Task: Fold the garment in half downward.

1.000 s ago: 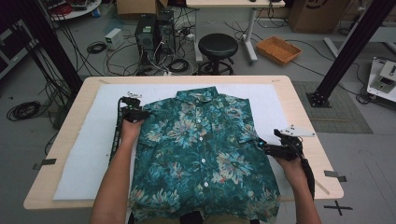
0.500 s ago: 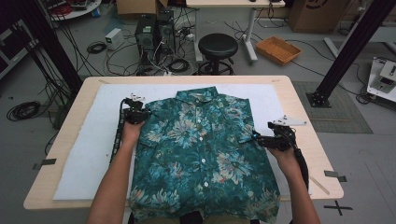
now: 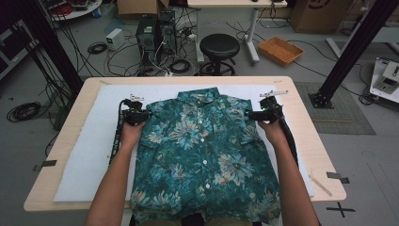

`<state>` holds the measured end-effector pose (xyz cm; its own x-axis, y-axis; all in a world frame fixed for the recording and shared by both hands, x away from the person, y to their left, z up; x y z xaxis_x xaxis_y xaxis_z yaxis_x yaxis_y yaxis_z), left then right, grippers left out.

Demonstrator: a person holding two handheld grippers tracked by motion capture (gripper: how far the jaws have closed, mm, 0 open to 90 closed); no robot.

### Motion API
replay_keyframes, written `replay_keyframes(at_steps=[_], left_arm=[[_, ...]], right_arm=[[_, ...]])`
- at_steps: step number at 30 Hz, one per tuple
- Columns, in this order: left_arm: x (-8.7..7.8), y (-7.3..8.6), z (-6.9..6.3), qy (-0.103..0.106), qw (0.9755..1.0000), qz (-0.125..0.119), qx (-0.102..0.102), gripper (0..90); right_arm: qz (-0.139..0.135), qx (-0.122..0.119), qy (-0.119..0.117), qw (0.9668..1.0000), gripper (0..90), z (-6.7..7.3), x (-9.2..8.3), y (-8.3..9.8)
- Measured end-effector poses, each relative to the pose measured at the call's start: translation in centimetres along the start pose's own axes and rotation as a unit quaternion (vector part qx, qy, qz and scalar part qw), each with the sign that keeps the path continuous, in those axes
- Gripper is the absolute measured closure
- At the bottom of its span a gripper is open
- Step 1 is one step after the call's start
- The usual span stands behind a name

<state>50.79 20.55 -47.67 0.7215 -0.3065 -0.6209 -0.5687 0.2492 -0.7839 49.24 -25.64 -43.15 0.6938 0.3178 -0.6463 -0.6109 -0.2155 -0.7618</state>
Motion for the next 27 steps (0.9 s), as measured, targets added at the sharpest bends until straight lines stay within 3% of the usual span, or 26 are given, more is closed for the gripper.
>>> replay_keyframes(at_steps=[5, 11, 14, 19, 23, 24, 27], left_arm=[[0.0, 0.0, -0.1, -0.002, 1.0000, -0.001, 0.000, 84.9], [0.0, 0.0, -0.1, -0.005, 1.0000, -0.001, 0.004, 85.0], [0.0, 0.0, -0.1, -0.004, 1.0000, 0.000, 0.003, 85.0], [0.0, 0.0, -0.1, -0.002, 1.0000, -0.001, 0.000, 85.3], [-0.3, -0.1, -0.1, -0.001, 1.0000, -0.005, 0.001, 86.7], [-0.9, -0.4, 0.0, 0.007, 0.9996, -0.025, -0.010, 86.7], [-1.8, -0.6, 0.3, 0.021, 0.9987, -0.040, -0.023, 86.8]], right_arm=[[0.020, 0.024, 0.031, 0.9990, 37.0, -1.1, 2.8, -0.5], [0.024, 0.062, 0.040, 0.9970, 51.2, -2.1, 5.2, 0.0], [0.025, 0.060, 0.045, 0.9969, 55.4, -2.1, 5.8, -0.1], [0.033, 0.018, 0.030, 0.9988, 85.8, -1.3, 6.4, 0.1], [0.037, 0.015, 0.031, 0.9988, 87.4, -1.2, 5.9, 0.0], [0.033, 0.013, 0.026, 0.9990, 87.4, -1.1, 5.5, -0.1], [0.022, 0.007, 0.022, 0.9995, 87.4, -1.1, 4.8, -0.4]])
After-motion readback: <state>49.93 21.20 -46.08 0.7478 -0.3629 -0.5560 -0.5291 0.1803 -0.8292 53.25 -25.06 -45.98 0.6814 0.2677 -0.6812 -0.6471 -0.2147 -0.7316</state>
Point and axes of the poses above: each handheld gripper's, and its own axes: x roughly forward along the jaws, y roughly out of its underside, z roughly to its left, the point moved 4 cm from there along x, roughly forward along the jaws, and after that the axes turned 3 degrees about x, right-handed, at the moved point
